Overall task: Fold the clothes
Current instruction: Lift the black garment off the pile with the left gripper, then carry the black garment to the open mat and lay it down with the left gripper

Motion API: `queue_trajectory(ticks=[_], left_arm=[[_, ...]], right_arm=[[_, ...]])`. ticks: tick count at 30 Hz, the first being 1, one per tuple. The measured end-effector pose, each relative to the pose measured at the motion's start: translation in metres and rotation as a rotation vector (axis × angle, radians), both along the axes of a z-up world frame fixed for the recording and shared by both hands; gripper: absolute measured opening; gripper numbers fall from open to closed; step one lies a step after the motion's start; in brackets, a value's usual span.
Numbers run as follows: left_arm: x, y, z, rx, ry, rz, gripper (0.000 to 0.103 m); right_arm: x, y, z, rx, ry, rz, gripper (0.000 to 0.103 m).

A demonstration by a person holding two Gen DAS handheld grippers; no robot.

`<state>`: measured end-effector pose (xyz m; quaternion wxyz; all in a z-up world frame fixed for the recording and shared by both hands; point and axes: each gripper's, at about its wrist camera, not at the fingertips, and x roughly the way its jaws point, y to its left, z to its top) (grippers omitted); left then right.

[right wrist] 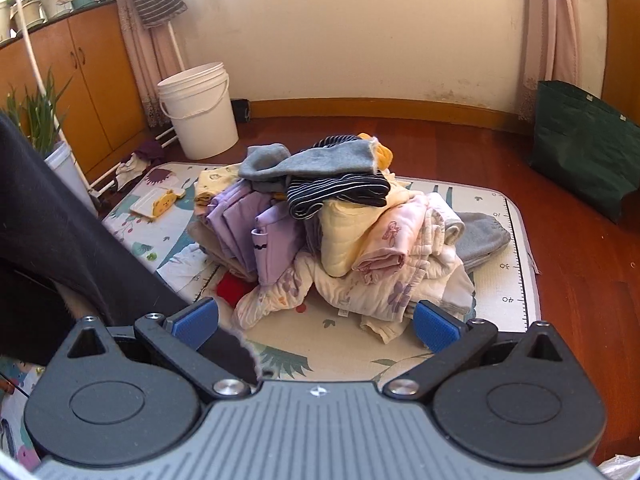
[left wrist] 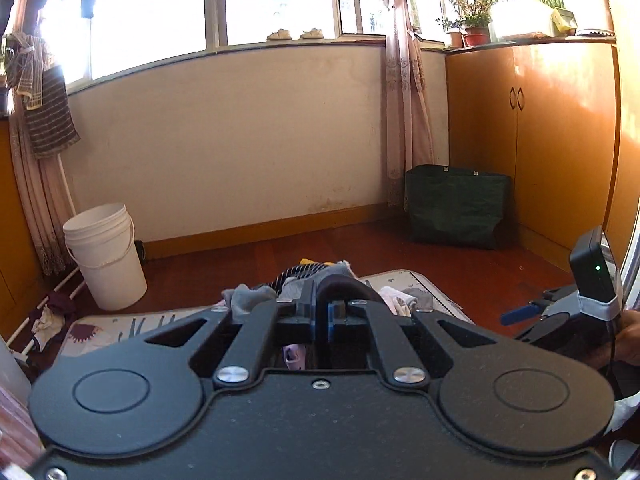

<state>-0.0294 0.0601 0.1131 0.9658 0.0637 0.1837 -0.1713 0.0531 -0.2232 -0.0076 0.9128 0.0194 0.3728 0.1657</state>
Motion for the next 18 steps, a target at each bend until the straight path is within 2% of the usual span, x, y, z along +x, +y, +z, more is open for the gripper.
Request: queue_trajectory(ticks=[5,9,12,14,18], left_arm=[[-0.004,0.014,-0.043,-0.049,0.140,0.030,0.003],[-0.008,0.013,-0.049,-0.077,0.189,0.001,0.003],[-0.010,0.013,-0.042,-0.122,0.177,-0.003,0.003],[-0.010,0.021,-0.041,-0.167,0.188,0.019,0.003],[-0.001,0.026,-0.056,-0.192,0.264,0.080,0.003]], right_arm=[[-0.007,0.015,-0.006,-0.016,0.031,0.050,0.103],[-0.010,0.022,-0.010,-0.025,0.048,0.078,0.103],[-0.010,0.021,-0.011,0.007,0.060,0.098,0.103],[-0.012,0.021,-0.010,0.040,0.068,0.117,0.103],[-0.018,0.028,-0.010,0.129,0.082,0.206,0.103]])
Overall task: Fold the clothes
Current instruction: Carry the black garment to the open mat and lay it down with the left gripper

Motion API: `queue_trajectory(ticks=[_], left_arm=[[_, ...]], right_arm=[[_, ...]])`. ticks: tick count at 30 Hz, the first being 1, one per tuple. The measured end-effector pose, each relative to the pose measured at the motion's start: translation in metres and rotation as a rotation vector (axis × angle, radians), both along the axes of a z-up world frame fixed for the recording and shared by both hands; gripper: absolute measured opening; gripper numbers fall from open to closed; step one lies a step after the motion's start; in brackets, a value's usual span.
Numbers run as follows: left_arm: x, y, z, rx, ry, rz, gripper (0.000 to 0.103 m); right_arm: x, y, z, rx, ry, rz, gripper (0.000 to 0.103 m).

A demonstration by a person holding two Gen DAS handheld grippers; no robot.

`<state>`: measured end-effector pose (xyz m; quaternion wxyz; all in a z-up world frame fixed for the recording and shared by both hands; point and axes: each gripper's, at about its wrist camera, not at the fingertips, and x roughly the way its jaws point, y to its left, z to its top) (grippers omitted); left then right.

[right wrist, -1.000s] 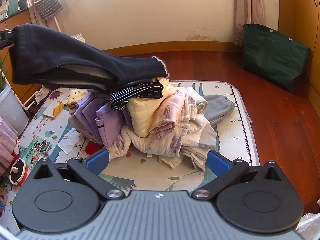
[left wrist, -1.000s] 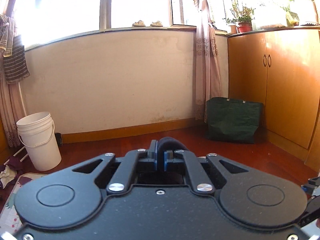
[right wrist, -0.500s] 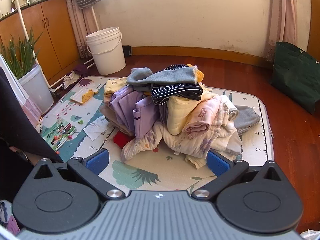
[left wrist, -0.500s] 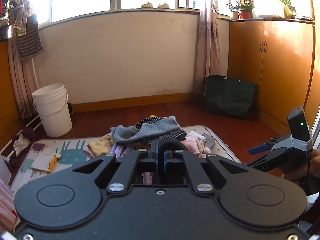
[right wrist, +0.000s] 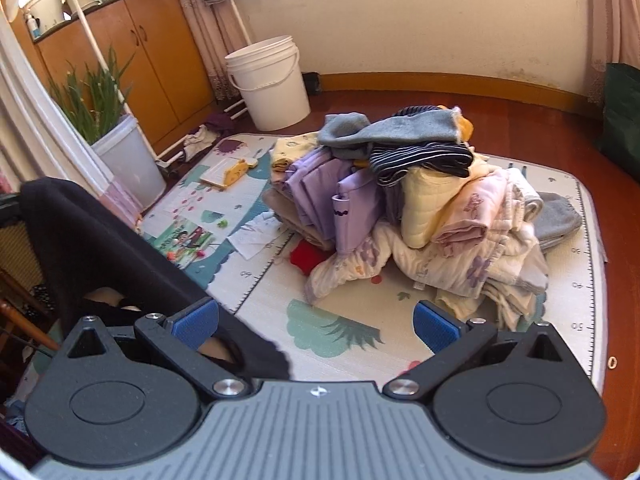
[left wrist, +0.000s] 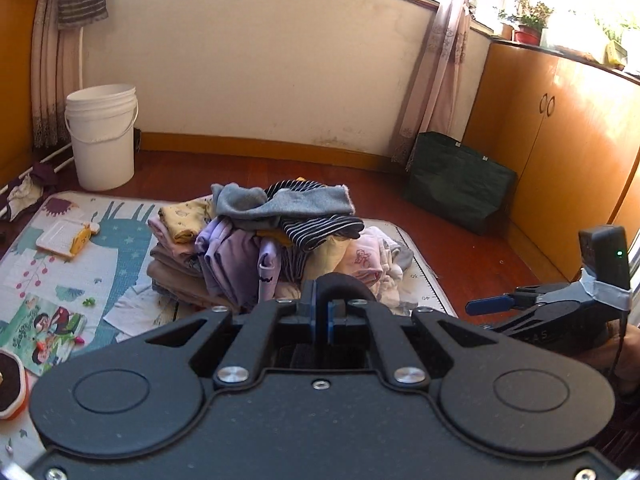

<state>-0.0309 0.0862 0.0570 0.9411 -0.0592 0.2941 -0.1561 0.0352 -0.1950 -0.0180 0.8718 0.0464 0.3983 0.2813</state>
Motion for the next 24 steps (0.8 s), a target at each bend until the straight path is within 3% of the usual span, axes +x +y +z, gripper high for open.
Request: queue_trajectory(ticks=[4,10,17,21,24], left_arm=[[0.009,0.000,-0.017,-0.043,0.083,0.037,0.003],[0.011,-0.013,-0.020,-0.063,0.096,0.038,0.003],[0.017,-0.015,-0.029,-0.112,0.147,0.083,0.003],[0.016,-0.019,-0.024,-0.126,0.138,0.074,0.003],[0.016,-0.018,-0.021,-0.135,0.125,0.076,0.003]], right_arm=[[-0.018,0.023,0.006,0.067,-0.005,0.130,0.103],[-0.058,0.074,0.005,0.023,-0.041,0.324,0.103],[-0.086,0.109,-0.010,-0.035,-0.018,0.427,0.100],[-0.085,0.119,-0.026,-0.109,0.012,0.409,0.091],[-0.084,0.120,-0.038,-0.156,0.030,0.420,0.073]])
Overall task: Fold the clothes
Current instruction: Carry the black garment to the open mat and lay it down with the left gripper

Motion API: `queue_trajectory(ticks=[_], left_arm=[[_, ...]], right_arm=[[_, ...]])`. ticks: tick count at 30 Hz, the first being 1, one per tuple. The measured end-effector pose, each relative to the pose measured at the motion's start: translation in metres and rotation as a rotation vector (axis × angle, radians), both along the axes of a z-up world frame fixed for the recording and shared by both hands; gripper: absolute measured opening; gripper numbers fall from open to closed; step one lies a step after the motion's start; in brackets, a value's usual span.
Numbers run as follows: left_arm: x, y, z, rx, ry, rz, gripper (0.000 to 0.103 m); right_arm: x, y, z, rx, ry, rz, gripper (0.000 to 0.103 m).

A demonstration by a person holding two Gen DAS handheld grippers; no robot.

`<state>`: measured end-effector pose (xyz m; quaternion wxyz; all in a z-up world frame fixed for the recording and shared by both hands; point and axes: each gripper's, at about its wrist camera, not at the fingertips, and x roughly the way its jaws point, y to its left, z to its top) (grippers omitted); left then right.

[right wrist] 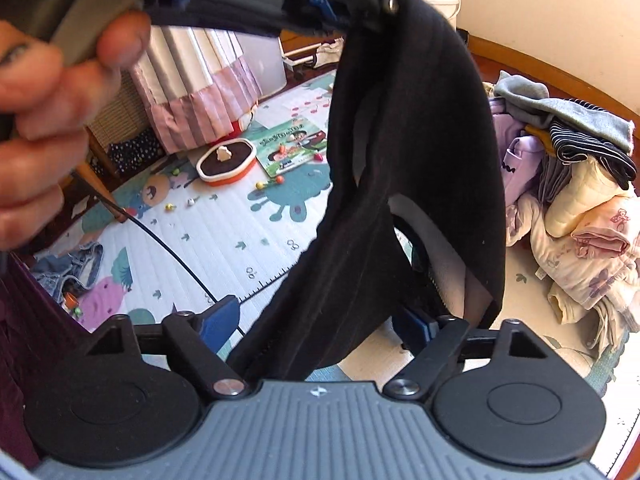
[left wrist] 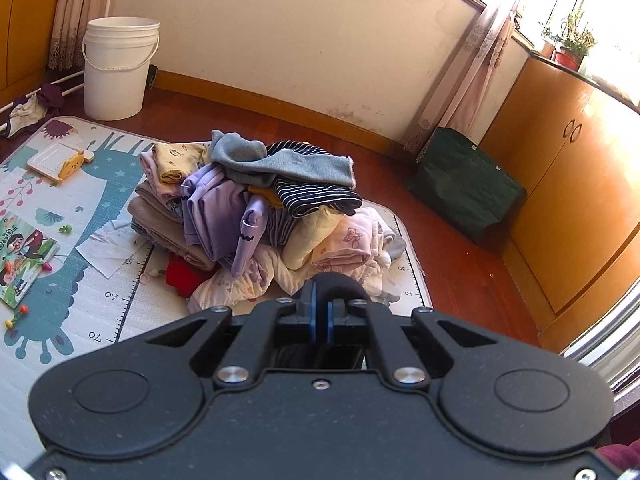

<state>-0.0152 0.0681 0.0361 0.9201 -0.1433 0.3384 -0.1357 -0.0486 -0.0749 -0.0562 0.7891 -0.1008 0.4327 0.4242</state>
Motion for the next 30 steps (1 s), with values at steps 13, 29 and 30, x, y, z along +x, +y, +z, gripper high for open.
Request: queue_trajectory(ticks=[13,29,30], left_arm=[[0.010,0.034,0.003,0.077,-0.037,0.061,0.003],[0.024,0.036,-0.018,0.173,-0.044,0.069,0.003],[0.026,0.036,-0.022,0.183,-0.044,0.069,0.003]], right_arm=[[0.059,-0.046,0.013,0.092,0.015,-0.148,0.012],[0.096,-0.049,0.032,0.085,-0.234,-0.202,0.012],[0.097,-0.044,0.028,0.080,-0.240,-0.202,0.012]])
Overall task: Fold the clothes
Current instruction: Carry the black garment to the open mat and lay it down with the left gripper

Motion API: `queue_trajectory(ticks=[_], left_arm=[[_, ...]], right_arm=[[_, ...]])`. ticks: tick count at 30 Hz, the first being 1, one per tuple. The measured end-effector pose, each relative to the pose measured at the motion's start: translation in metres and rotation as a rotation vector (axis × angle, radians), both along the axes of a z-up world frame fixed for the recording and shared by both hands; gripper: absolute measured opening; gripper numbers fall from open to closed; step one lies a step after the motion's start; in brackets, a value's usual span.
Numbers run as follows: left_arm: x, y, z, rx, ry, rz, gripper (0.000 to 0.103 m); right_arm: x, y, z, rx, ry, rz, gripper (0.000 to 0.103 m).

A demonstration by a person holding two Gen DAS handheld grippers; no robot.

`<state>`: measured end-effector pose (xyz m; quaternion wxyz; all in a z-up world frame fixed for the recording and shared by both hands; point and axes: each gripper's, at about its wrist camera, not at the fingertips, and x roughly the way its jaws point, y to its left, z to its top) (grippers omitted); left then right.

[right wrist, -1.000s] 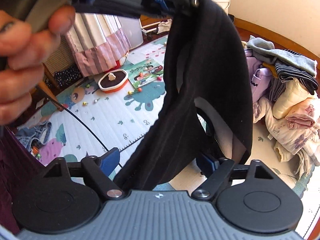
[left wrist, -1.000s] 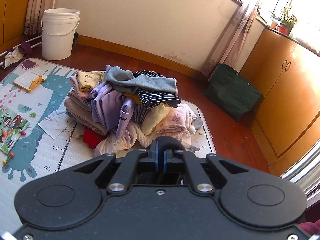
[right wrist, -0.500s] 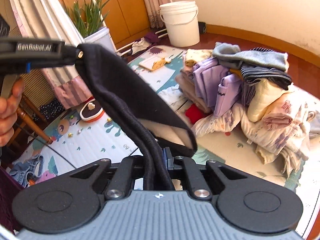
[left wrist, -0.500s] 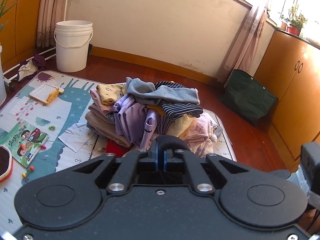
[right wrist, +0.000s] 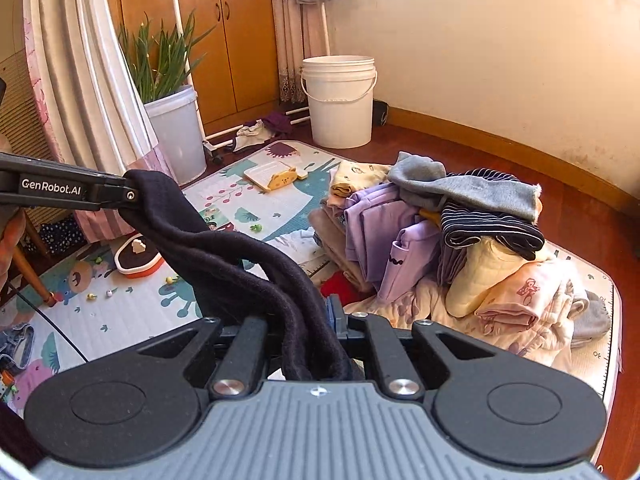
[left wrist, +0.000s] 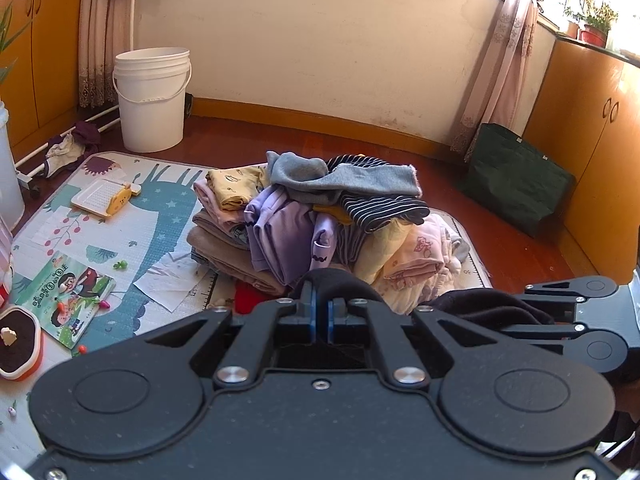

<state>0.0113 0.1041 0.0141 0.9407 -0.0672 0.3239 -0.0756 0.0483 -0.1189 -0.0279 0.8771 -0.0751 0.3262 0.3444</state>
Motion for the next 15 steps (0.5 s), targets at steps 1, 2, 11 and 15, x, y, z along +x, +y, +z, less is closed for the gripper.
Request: queue_trajectory(ticks=[1,2,11,15], left_arm=[[0.004,-0.001,-0.008,0.021,0.010,-0.008,0.003],[0.007,-0.002,-0.016,0.035,0.036,-0.008,0.003],[0.004,-0.006,-0.124,0.163,0.437,-0.117,0.033],[-0.009,0.005,-0.135,0.158,0.490,-0.119,0.041]], right_arm=[[0.001,0.004,-0.004,-0.011,-0.003,0.002,0.012],[0.001,0.008,-0.009,-0.023,-0.005,0.004,0.012],[-0.002,0.033,-0.102,-0.274,0.288,0.070,0.026],[-0.011,0.029,-0.105,-0.281,0.312,0.084,0.060]])
